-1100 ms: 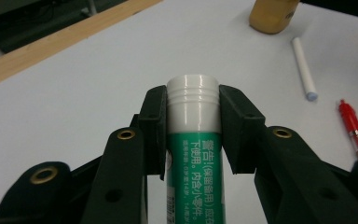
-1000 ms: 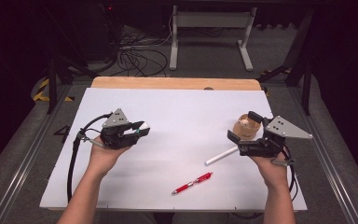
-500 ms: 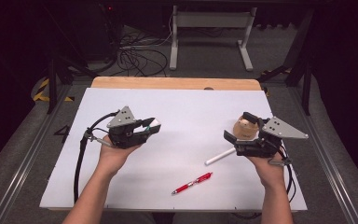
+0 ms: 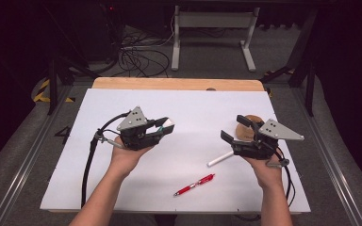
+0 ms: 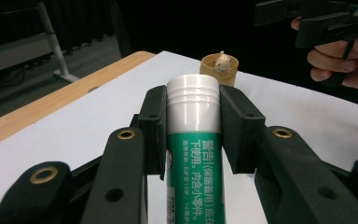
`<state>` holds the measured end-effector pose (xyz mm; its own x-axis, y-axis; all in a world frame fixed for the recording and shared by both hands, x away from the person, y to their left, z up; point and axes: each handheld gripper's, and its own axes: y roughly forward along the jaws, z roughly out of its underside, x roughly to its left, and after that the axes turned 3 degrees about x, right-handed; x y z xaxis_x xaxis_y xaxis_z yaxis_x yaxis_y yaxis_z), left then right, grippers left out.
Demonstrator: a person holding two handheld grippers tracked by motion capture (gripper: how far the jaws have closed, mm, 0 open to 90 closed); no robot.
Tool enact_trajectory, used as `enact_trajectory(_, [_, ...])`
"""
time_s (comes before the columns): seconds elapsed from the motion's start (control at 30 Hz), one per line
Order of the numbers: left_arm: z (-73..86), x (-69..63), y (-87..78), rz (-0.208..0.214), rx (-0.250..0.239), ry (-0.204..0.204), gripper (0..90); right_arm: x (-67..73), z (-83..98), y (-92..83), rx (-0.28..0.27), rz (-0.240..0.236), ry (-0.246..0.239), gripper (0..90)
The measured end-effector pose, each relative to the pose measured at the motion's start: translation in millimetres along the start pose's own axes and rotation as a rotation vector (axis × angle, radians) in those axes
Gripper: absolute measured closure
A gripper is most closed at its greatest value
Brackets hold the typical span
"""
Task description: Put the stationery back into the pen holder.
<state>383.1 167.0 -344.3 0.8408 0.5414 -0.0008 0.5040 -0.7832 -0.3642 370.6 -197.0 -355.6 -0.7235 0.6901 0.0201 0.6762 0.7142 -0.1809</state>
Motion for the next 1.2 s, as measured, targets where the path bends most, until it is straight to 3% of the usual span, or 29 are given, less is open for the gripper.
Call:
enact_trajectory(0.23, [-5.7, -8.5, 9.0, 0.033, -0.036, -0.008, 65.2, 4.2, 1.6, 6.5, 0.017, -0.024, 0.004, 23.0])
enact_trajectory(0.37, [-9.2, -12.9, 14.0, 0.029, -0.037, 0.014, 65.2, 7.6, 2.8, 11.0, 0.017, -0.032, 0.002, 23.8])
enact_trajectory(1.2, [-20.0, -28.8, 32.1, 0.078, -0.111, -0.019, 65.2, 25.3, 7.0, 30.0, 0.022, -0.111, 0.021, 25.9])
